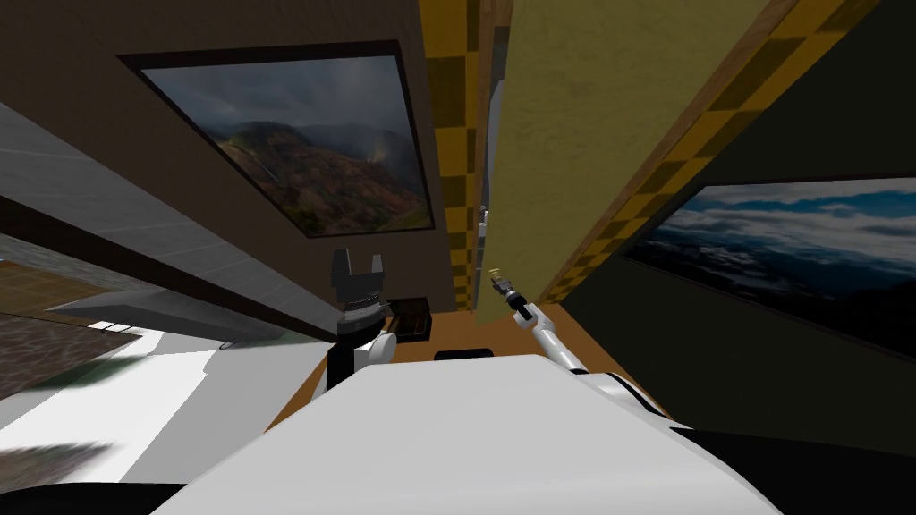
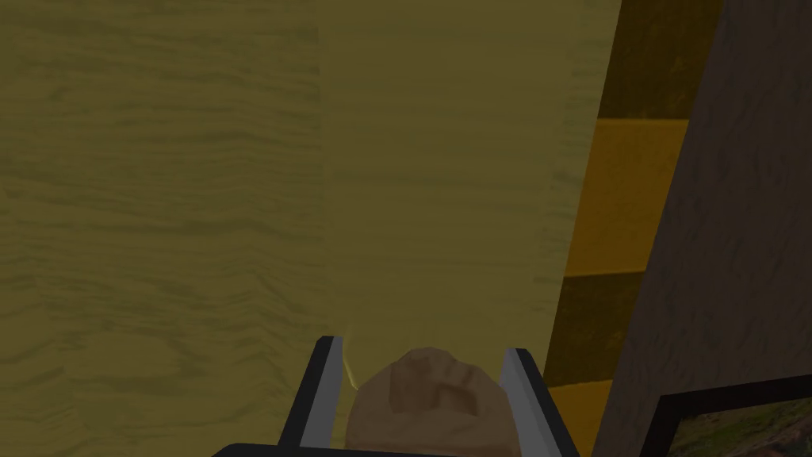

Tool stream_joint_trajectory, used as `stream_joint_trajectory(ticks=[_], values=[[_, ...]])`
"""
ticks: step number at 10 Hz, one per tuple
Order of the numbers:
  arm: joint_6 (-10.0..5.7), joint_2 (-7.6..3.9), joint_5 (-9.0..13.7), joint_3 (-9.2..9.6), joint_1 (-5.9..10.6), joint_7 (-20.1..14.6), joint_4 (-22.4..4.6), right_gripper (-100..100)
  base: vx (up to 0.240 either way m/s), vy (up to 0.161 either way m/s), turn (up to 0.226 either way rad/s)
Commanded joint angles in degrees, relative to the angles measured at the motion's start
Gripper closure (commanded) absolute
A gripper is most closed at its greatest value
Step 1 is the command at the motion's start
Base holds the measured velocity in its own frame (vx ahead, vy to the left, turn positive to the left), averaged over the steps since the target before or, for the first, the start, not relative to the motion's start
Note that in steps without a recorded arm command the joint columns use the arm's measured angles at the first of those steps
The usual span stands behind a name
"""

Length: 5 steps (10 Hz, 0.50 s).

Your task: Pull the door open

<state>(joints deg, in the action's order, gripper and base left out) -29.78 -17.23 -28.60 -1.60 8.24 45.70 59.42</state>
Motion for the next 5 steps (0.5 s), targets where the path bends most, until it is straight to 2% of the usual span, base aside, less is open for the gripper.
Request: stream_joint_trajectory(ticks=[1,5], values=[[-0.07,-0.04,0.01,-0.01,-0.06,-0.06,0.00,100,-0.036,0.004,0.006],[-0.07,-0.04,0.01,-0.01,-0.06,-0.06,0.00,100,-0.013,-0.002,-0.001]])
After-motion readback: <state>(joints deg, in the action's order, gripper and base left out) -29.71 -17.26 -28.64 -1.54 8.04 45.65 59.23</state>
